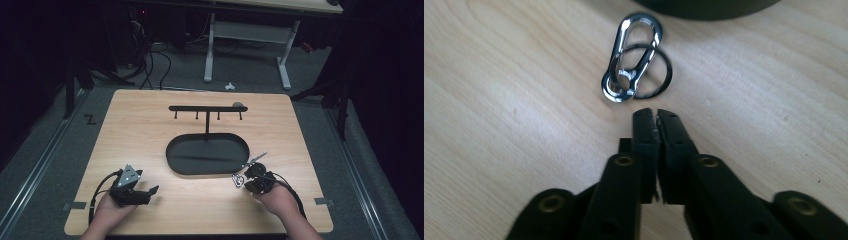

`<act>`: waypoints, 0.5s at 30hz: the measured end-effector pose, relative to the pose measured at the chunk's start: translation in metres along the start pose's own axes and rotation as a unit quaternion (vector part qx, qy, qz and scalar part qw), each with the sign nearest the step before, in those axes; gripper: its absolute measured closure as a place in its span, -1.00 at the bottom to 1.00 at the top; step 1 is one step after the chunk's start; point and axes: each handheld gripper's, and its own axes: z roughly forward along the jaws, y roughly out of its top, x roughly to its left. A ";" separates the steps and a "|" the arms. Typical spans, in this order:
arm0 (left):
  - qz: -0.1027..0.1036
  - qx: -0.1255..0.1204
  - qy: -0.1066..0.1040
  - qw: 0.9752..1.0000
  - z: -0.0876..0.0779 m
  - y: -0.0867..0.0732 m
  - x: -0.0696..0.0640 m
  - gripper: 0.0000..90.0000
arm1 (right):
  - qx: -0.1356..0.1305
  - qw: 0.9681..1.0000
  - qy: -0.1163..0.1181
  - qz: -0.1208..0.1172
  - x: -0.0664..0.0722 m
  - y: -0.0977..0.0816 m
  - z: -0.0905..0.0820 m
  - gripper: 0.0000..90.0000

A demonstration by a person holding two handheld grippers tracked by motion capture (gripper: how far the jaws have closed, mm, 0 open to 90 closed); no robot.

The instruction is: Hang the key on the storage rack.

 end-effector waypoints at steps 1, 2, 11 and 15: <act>0.000 0.000 0.000 1.000 0.000 0.000 0.000 -0.62 | 0.000 1.000 0.000 0.000 0.000 0.000 0.000 0.84; 0.000 0.000 0.000 1.000 0.000 0.000 0.000 -0.62 | -0.007 1.000 0.007 0.009 0.000 0.003 -0.001 0.66; 0.000 0.000 0.001 1.000 -0.001 0.000 0.000 -0.62 | -0.023 0.999 0.008 0.025 0.000 0.020 0.004 0.21; -0.002 -0.002 0.001 1.000 -0.002 0.000 0.002 -0.62 | 0.001 0.999 0.026 0.020 0.000 0.025 0.015 0.20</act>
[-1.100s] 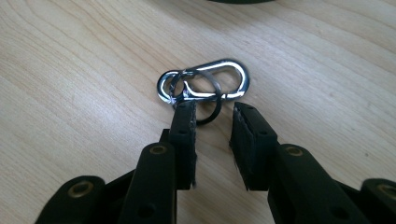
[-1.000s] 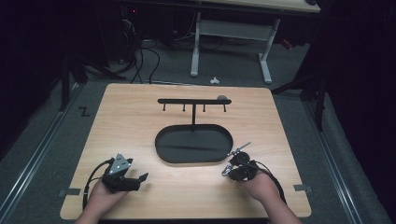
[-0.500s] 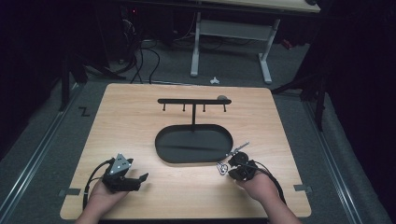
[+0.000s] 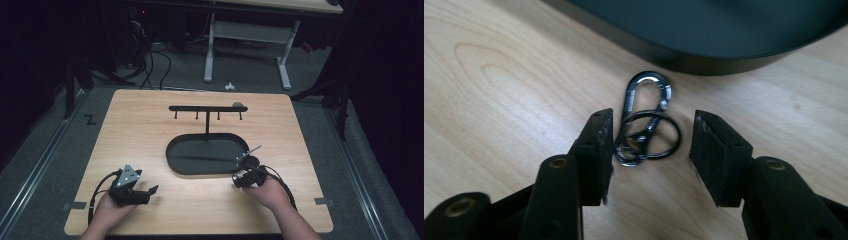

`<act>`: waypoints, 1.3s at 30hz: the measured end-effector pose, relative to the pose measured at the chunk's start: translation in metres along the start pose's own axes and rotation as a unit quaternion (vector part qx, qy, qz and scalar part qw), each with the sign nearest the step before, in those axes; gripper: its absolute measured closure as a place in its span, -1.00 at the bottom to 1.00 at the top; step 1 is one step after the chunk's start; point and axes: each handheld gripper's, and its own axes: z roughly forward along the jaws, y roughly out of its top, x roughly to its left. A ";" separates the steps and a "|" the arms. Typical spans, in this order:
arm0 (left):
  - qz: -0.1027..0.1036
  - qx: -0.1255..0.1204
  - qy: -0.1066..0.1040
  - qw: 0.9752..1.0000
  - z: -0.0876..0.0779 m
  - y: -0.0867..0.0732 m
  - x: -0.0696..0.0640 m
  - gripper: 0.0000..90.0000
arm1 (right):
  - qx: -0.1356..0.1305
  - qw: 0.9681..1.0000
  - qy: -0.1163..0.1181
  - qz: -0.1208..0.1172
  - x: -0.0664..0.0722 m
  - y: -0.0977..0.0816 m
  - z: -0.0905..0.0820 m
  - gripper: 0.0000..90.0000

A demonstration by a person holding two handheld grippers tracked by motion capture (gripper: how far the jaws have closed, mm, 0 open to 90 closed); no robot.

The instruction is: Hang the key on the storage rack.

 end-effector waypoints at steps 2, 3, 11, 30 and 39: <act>0.000 0.000 0.000 1.000 0.000 0.000 0.000 -0.62 | -0.001 1.000 -0.004 -0.009 0.003 0.000 0.000 0.32; 0.000 0.000 0.000 1.000 0.000 0.000 0.000 -0.62 | 0.001 1.000 -0.005 -0.009 0.004 0.000 0.000 0.36; 0.001 0.001 -0.001 1.000 0.000 0.000 -0.001 -0.62 | 0.008 1.000 -0.002 -0.015 0.009 -0.004 -0.004 0.37; 0.001 0.002 -0.001 1.000 0.001 0.000 -0.002 -0.62 | 0.006 0.999 -0.026 -0.018 0.009 0.002 -0.045 0.39; 0.000 0.003 -0.003 1.000 0.001 0.000 -0.002 -0.62 | 0.028 0.999 -0.035 -0.016 0.007 0.007 -0.062 0.39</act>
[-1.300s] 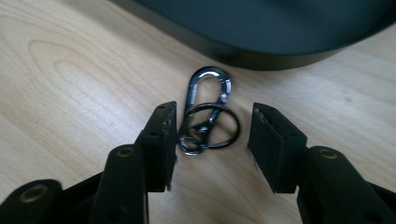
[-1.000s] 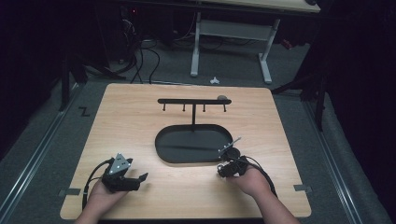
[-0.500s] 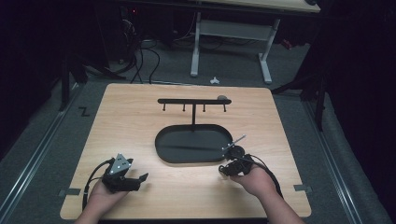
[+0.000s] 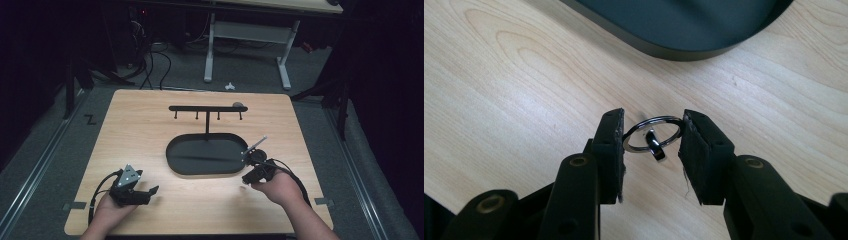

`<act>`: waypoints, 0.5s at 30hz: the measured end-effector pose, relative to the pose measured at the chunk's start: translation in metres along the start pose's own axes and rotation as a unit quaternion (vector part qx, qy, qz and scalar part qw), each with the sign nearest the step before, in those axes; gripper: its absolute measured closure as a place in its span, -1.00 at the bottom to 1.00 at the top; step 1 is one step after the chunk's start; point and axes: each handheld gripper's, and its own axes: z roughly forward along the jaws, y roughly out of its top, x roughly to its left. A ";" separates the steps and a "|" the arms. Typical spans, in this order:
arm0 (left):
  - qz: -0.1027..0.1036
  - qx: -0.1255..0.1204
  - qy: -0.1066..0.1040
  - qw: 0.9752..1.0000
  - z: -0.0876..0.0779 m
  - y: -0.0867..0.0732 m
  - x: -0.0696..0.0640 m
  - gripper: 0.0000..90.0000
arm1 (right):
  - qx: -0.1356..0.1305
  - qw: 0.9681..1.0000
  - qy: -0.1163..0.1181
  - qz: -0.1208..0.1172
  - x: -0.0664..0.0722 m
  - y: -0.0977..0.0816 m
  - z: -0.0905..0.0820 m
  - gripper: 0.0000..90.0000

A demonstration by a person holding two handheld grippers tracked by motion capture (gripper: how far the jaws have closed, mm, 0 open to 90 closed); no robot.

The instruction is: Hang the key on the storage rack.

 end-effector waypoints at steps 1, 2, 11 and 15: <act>0.001 0.000 0.000 1.000 0.000 0.000 0.000 -0.62 | 0.003 1.000 -0.002 0.002 0.000 0.000 -0.001 0.39; 0.001 0.001 0.000 1.000 0.000 0.000 0.000 -0.62 | 0.010 1.000 -0.002 0.003 -0.001 0.002 -0.005 0.39; 0.002 0.003 -0.002 1.000 0.000 0.000 0.000 -0.62 | 0.034 0.999 -0.002 0.019 -0.007 0.010 -0.019 0.39; 0.003 0.003 -0.003 1.000 0.001 0.000 0.000 -0.62 | 0.038 0.999 -0.007 0.024 -0.009 0.018 -0.028 0.39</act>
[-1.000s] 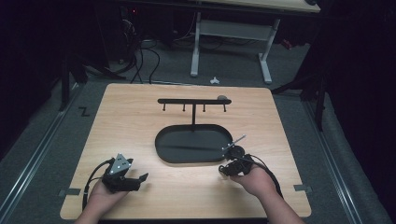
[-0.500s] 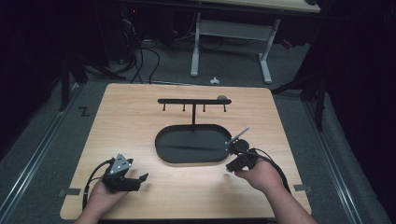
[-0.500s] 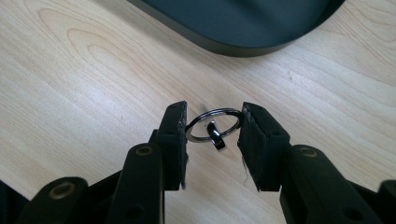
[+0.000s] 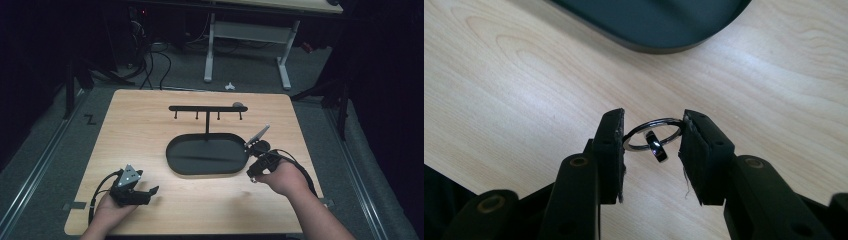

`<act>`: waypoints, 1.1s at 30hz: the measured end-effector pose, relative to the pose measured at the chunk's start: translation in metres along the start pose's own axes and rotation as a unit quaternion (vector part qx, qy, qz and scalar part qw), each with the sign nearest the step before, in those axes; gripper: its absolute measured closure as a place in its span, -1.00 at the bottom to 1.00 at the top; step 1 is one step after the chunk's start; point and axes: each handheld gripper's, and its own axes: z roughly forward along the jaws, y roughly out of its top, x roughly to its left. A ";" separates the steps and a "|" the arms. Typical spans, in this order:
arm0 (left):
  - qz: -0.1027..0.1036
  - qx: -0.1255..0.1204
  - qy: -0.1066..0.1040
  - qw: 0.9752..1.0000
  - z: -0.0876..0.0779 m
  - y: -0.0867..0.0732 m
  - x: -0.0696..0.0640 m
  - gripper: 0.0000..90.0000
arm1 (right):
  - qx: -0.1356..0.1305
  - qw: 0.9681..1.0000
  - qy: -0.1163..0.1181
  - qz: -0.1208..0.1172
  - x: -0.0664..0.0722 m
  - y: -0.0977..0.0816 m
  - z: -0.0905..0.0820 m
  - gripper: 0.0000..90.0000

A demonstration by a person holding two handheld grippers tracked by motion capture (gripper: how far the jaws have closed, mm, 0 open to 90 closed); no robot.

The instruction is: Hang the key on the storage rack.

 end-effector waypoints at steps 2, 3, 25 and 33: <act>0.000 0.000 0.000 1.000 0.000 0.000 0.000 -0.62 | -0.001 1.000 0.000 0.001 0.000 0.002 -0.002 0.39; 0.001 0.000 -0.001 1.000 0.000 0.000 0.000 -0.62 | -0.003 1.000 -0.001 0.001 0.000 0.007 -0.006 0.39; 0.001 0.003 -0.004 1.000 0.001 0.000 0.000 -0.62 | -0.047 0.999 -0.016 0.018 -0.007 0.060 -0.044 0.39; -0.002 0.002 -0.005 1.000 0.000 0.000 0.001 -0.62 | -0.065 0.997 -0.020 0.021 -0.011 0.073 -0.056 0.39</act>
